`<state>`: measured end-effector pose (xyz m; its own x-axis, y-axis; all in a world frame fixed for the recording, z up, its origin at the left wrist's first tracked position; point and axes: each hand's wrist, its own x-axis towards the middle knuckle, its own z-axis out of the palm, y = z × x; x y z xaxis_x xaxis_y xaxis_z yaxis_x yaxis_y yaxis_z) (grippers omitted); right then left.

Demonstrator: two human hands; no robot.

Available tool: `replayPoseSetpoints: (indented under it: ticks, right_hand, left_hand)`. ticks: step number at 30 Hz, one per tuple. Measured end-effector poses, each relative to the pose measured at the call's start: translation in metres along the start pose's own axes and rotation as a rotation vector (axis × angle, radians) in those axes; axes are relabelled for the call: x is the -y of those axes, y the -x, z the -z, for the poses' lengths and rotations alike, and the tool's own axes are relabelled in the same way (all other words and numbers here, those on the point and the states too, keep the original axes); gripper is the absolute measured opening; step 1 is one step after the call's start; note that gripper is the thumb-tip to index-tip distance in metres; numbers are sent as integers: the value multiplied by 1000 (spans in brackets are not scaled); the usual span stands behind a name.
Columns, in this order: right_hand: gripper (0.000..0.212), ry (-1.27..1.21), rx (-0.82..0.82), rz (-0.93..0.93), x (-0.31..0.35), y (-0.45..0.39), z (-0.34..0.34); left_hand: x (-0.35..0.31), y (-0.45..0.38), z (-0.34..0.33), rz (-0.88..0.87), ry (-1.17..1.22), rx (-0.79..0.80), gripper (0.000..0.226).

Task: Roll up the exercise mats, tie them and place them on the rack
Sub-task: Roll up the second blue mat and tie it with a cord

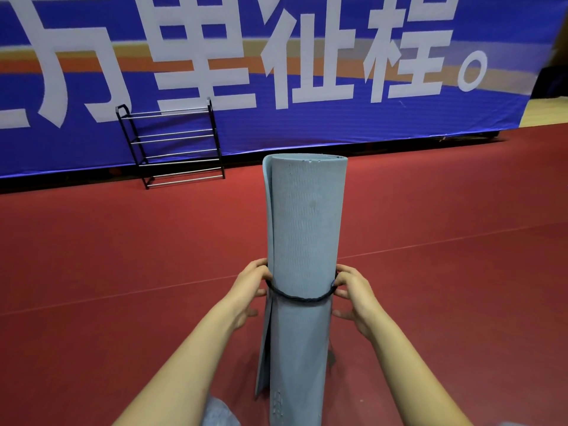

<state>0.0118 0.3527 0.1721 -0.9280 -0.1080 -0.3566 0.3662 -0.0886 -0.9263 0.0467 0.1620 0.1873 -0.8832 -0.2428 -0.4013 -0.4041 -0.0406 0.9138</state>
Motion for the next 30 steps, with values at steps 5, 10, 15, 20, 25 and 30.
replayPoseSetpoints:
  ticks: [5,10,15,20,25,30]
  right_hand:
    - [53,66,-7,18,-6,-2,1]
    - [47,123,18,-3,-4,-1,2]
    - [34,176,39,-20,-7,-1,3]
    - [7,184,9,32,-5,-2,6]
    - [15,338,-5,47,-11,3,10]
    - [16,291,-15,20,-9,6,10]
  left_hand:
    - [4,-3,1,-11,58,-2,52]
    - [6,-1,5,16,82,51,45]
    - [8,1,12,3,13,100,42]
    - [12,3,23,0,-108,101,43]
    - [16,6,34,31,-97,230,63]
    - [14,13,37,48,-65,260,67]
